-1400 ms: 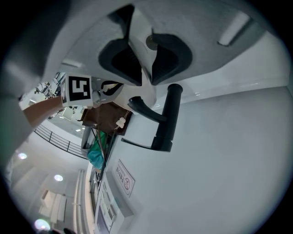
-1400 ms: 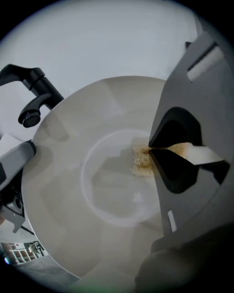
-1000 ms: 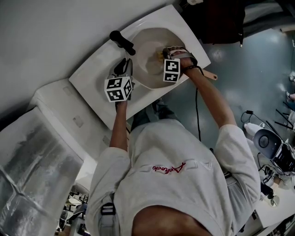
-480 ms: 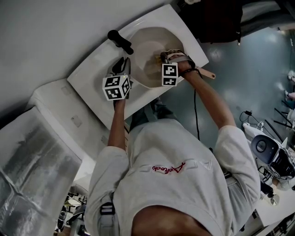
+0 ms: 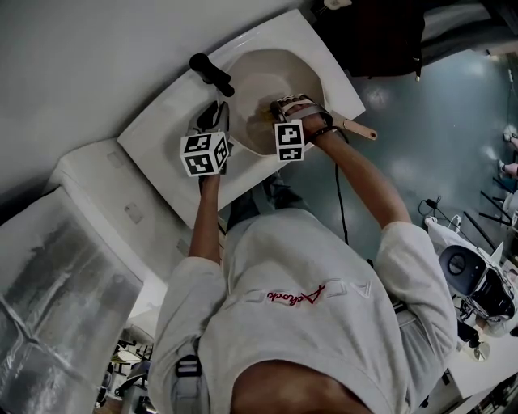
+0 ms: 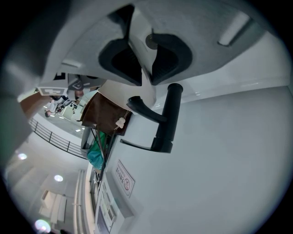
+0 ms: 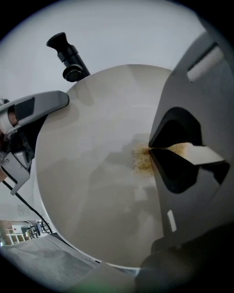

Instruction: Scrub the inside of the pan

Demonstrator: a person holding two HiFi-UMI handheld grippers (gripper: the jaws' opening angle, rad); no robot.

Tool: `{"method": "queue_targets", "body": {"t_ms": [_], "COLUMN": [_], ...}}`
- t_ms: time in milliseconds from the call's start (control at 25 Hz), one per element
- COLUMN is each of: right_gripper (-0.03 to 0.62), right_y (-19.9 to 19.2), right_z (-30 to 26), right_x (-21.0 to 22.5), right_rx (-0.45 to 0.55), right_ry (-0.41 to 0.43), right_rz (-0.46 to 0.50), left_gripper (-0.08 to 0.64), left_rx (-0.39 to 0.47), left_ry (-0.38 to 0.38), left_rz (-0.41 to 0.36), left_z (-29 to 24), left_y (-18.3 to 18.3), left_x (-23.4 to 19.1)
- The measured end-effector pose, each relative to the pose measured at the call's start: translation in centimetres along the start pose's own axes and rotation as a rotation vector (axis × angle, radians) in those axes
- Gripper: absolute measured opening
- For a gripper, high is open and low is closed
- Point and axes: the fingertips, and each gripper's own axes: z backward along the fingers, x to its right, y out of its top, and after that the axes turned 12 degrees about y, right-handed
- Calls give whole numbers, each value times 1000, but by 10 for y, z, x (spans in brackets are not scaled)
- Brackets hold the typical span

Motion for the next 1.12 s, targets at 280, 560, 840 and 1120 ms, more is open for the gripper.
{"method": "queue_targets", "body": {"t_ms": [280,560,840,1120], "right_gripper": [25,25,25,25], "right_y": [28,59,65,53], "right_z": [2,3,1,-1], "right_x": [6,20,39,55], "right_rx": [34,67,71,63], "right_ry": [-12,-28,-43,-61], "right_rz": [25,53,34,-7], "left_gripper": [74,74,74,74], "left_rx": [-2,-3,-3,-5], "left_ry": [1,-2,-4,-6], "left_rz": [3,6,6,3], "left_z": [0,0,-1,0], "left_y": [0,0,1,1], "left_x": [1,1,1,1]}}
